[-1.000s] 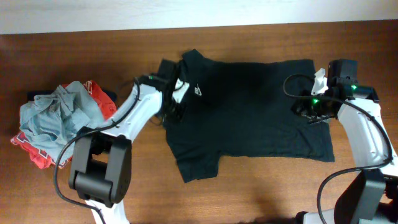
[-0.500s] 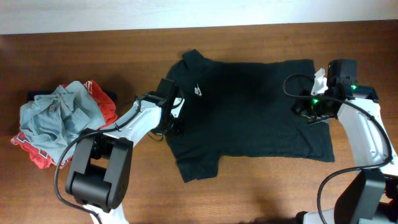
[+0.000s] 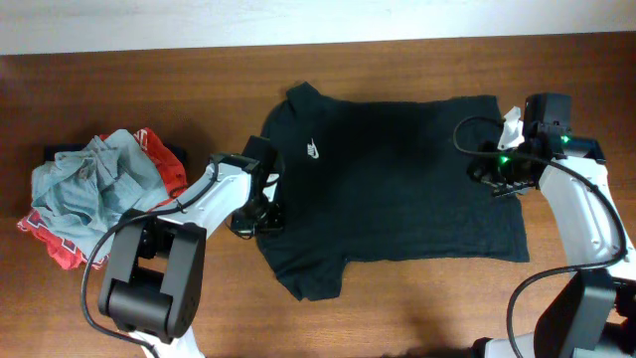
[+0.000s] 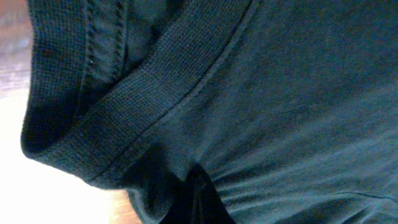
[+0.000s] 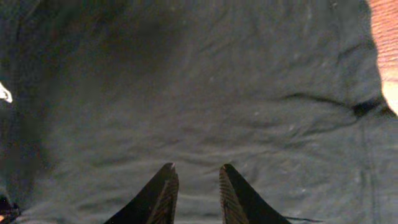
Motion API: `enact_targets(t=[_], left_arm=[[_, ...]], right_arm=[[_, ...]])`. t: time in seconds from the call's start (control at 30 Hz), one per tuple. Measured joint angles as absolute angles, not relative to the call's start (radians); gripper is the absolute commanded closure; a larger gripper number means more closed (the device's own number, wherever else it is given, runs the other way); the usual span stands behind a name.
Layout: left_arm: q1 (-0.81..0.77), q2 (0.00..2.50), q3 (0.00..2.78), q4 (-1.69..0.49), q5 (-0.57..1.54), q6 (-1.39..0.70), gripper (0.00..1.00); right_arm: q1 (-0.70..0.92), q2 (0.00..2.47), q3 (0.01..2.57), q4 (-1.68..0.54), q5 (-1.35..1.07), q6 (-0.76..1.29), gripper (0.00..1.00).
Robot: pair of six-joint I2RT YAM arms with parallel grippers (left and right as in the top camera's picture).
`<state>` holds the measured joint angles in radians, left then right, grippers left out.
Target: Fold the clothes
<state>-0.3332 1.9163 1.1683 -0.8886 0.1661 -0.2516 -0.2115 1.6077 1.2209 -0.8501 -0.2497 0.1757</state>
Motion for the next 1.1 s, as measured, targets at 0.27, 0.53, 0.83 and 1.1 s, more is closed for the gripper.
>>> enact_targets(t=[0.27,0.53,0.83,1.1], left_arm=[[-0.333,1.905,1.161,-0.904,0.128,-0.250,0.97],[-0.333,1.828,1.270,-0.933,0.084,-0.187,0.80],[-0.333,1.717,1.339,-0.669,0.054,-0.010,0.75],[-0.333,1.738,1.339,-0.794,0.067,0.052,0.76]], right_arm=[[-0.212,1.676,1.221,-0.838,-0.241,0.176,0.72],[-0.212,1.727,1.221,-0.855,-0.234,0.179,0.66],[-0.212,1.727,1.221,-0.899,-0.233,0.179,0.49],[-0.222,1.727,1.221,-1.000,-0.233,0.179,0.50]])
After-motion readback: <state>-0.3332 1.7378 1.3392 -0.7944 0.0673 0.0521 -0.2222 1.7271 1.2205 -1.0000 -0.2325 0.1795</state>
